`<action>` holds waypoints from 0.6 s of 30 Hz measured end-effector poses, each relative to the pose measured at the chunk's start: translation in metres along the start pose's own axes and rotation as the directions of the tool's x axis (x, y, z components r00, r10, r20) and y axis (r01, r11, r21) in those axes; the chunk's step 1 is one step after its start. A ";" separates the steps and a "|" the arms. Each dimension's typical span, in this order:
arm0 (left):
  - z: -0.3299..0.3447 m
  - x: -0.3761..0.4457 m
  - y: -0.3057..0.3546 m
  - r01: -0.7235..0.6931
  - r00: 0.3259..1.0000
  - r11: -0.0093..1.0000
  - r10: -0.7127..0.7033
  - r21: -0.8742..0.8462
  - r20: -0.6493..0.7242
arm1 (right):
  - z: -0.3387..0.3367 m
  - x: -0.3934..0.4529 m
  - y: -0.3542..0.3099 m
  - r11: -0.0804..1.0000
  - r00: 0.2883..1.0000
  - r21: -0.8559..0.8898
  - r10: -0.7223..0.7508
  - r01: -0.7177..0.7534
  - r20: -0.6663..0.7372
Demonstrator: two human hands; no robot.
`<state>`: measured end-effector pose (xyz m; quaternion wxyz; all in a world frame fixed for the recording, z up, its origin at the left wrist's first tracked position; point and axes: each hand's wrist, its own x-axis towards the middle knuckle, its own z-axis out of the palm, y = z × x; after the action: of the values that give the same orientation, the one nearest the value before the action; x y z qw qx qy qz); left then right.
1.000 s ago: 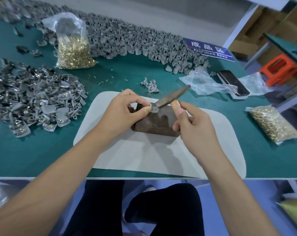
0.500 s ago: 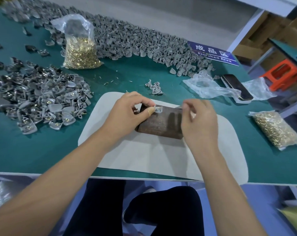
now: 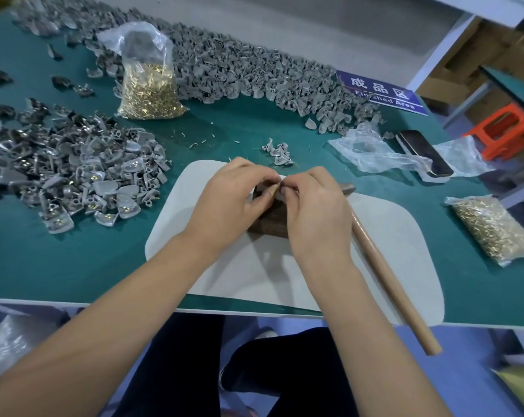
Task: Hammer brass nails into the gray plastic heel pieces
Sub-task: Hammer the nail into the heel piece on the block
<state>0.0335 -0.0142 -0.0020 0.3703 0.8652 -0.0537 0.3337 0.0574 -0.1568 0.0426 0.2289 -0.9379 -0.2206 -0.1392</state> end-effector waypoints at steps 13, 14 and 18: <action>-0.001 -0.001 0.000 -0.021 1.000 1.000 0.021 0.008 0.012 | 0.000 0.008 0.016 0.970 1.000 0.243 -0.029 0.028 0.001; -0.001 -0.001 0.000 -0.002 1.000 1.000 0.002 0.004 0.010 | 0.002 0.007 0.017 0.949 1.000 0.315 -0.008 0.010 -0.005; 0.001 -0.002 -0.002 0.084 0.996 0.996 -0.084 -0.018 0.015 | 0.008 0.005 0.024 0.854 0.992 0.511 0.127 -0.103 -0.012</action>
<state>0.0330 -0.0133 -0.0051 0.3918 0.8655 -0.0228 0.3112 0.0738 -0.1702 0.0290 0.4811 -0.8523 -0.1876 -0.0833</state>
